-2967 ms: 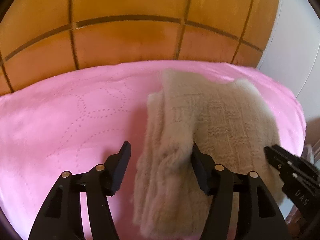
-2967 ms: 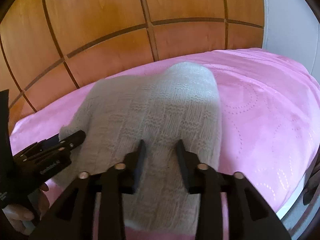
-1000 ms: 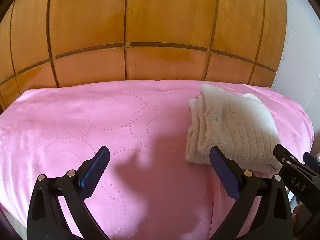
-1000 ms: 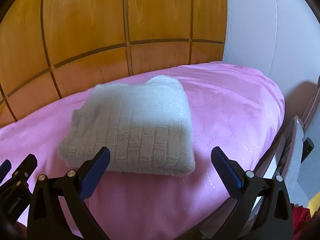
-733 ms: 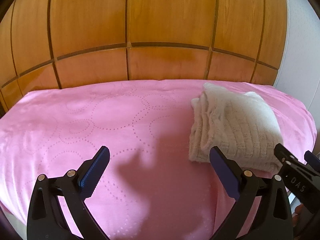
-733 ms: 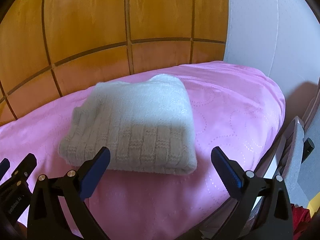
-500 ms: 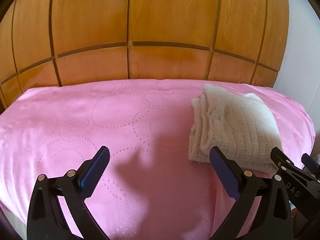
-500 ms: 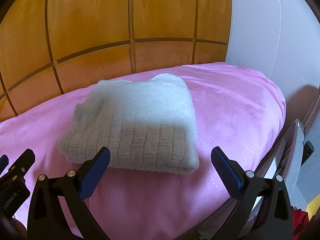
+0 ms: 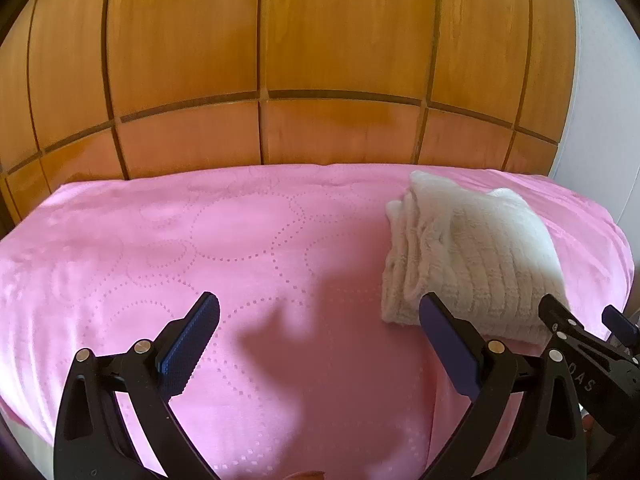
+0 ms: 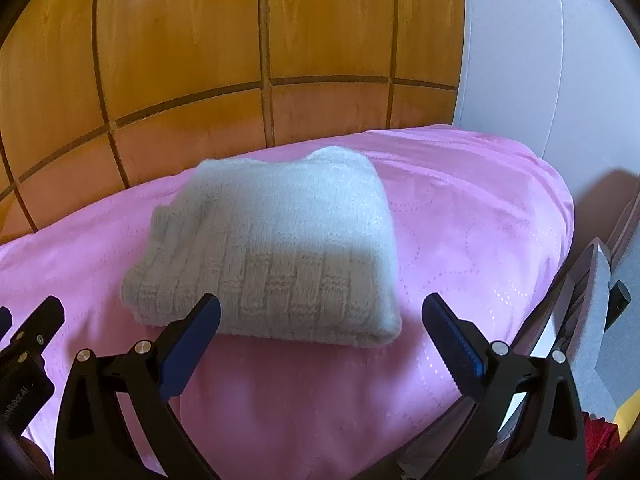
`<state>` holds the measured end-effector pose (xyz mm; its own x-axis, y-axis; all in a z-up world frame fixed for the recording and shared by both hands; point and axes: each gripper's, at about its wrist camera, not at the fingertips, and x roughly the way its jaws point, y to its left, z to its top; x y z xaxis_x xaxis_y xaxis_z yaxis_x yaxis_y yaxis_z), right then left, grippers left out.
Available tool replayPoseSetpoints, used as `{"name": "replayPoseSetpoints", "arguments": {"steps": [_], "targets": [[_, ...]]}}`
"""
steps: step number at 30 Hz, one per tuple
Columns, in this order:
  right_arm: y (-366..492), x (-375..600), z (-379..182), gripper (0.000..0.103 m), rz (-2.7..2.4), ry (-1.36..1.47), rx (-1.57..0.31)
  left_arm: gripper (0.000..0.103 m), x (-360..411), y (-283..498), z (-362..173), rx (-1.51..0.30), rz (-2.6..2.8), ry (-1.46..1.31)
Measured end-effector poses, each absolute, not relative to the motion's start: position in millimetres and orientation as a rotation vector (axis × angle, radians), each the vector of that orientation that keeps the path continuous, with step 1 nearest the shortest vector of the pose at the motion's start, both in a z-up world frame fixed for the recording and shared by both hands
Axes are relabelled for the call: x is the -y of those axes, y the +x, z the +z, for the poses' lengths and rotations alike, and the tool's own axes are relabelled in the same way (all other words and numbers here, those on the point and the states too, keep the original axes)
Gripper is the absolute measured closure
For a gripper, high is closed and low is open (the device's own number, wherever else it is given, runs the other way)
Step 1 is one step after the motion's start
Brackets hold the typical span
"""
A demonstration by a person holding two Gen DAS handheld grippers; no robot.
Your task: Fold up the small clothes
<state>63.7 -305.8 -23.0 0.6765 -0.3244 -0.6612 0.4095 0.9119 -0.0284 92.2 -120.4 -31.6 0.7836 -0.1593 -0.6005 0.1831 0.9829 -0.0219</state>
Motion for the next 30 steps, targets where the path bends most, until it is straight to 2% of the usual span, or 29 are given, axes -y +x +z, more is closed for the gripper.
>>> {"name": "replayPoseSetpoints", "arguments": {"steps": [30], "targets": [[61.0, 305.0, -22.1, 0.002, -0.389, 0.124, -0.703, 0.004, 123.6, 89.3, -28.3, -0.640, -0.198, 0.042]]}}
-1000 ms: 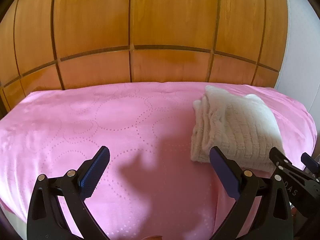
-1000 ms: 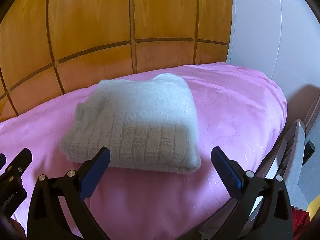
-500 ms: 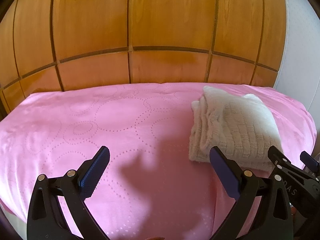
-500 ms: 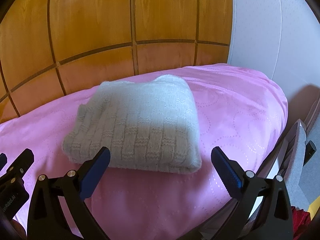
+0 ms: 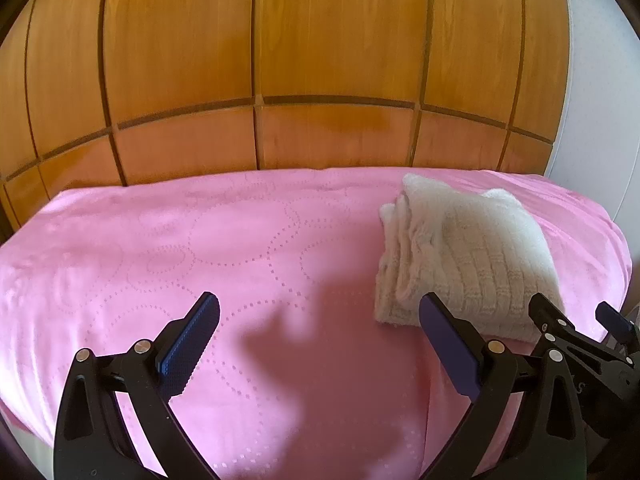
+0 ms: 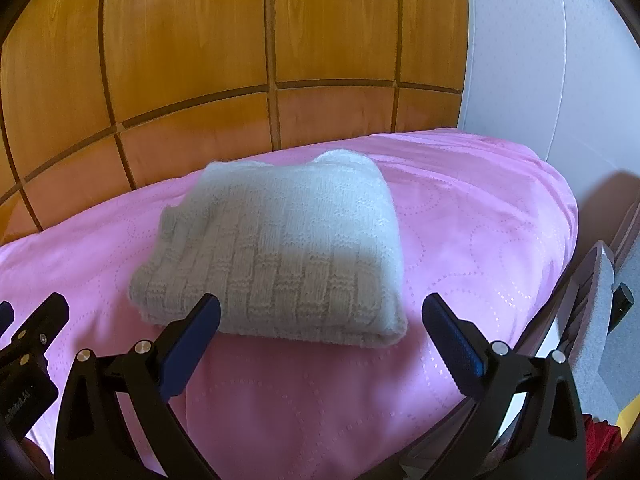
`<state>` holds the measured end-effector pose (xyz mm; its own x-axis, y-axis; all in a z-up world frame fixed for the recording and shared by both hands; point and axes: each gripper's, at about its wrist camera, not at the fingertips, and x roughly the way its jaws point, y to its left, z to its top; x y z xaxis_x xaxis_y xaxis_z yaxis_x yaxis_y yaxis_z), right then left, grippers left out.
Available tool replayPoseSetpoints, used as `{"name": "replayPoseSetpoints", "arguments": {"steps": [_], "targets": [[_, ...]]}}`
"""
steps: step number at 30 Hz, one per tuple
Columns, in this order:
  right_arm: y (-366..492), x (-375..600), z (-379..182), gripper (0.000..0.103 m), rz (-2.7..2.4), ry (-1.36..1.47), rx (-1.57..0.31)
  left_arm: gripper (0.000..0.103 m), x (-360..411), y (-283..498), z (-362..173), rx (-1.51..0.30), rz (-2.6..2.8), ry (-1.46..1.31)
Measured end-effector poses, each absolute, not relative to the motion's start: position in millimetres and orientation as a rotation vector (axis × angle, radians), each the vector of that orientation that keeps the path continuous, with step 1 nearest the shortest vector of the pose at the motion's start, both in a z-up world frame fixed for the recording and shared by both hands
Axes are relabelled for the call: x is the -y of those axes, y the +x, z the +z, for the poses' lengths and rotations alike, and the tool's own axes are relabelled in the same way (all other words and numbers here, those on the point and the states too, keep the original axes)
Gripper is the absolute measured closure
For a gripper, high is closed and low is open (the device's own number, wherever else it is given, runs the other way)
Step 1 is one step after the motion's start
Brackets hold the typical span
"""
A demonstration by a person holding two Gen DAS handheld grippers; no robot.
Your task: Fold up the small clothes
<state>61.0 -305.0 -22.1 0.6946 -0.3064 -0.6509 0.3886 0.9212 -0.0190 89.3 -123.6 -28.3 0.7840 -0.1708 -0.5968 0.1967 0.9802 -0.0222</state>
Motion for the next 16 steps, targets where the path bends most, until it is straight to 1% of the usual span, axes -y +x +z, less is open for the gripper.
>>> {"name": "replayPoseSetpoints", "arguments": {"steps": [16], "targets": [[71.3, 315.0, -24.2, 0.002, -0.369, 0.118, -0.703, 0.004, 119.8, 101.4, -42.3, -0.703, -0.204, 0.017]]}}
